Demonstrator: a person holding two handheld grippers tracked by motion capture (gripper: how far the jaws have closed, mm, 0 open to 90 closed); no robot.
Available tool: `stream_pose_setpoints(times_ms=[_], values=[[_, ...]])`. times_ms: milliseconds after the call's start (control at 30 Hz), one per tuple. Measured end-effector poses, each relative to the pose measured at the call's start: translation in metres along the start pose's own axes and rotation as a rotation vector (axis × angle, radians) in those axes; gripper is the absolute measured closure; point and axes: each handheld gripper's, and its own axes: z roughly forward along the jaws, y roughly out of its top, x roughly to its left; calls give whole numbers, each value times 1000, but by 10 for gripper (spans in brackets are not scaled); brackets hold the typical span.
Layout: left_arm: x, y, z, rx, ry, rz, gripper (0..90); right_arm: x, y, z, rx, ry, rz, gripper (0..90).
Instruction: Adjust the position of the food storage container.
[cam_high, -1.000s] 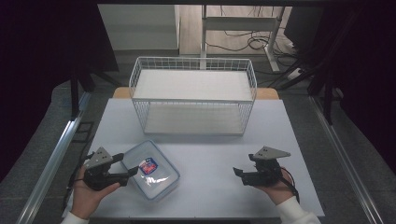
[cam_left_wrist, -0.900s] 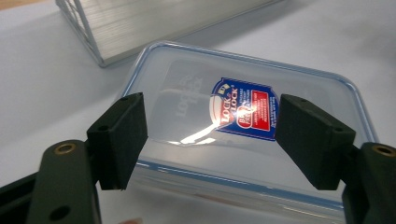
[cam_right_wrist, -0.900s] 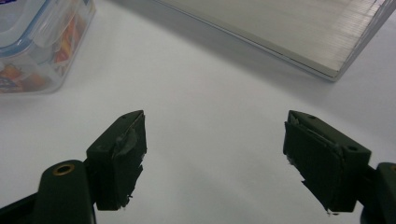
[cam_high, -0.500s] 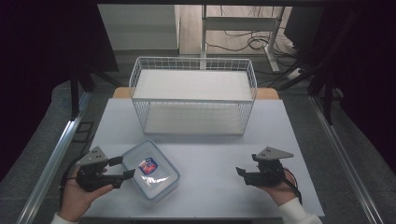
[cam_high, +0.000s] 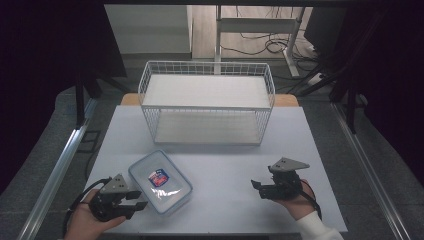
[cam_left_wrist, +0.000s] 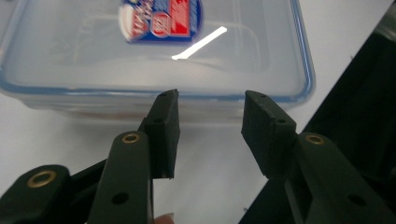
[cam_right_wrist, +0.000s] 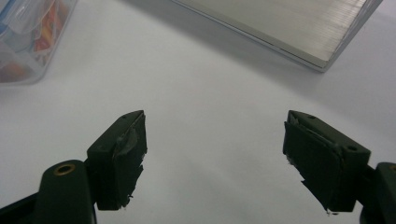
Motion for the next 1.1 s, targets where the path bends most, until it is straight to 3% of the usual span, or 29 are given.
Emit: stream_pose_setpoints(times_ms=[133,200,233,367,633,867,1100], values=[[-7,-4,5,53,-13,27,665,1,0,0,0,1,3,218],[-9,-5,12,102,-32,48,774,0,-1,1,3,1,6,218],[-12,-5,22,151,-31,73,840,-1,-1,2,7,0,10,218],[-17,-1,38,209,-35,117,895,-1,-2,2,11,1,13,218],[-24,7,52,253,-48,158,898,-3,-2,3,14,0,10,218],[-33,18,61,237,-64,179,899,-2,-2,5,19,2,5,218],[-39,33,74,227,-47,197,899,-1,-2,7,29,7,-5,218]])
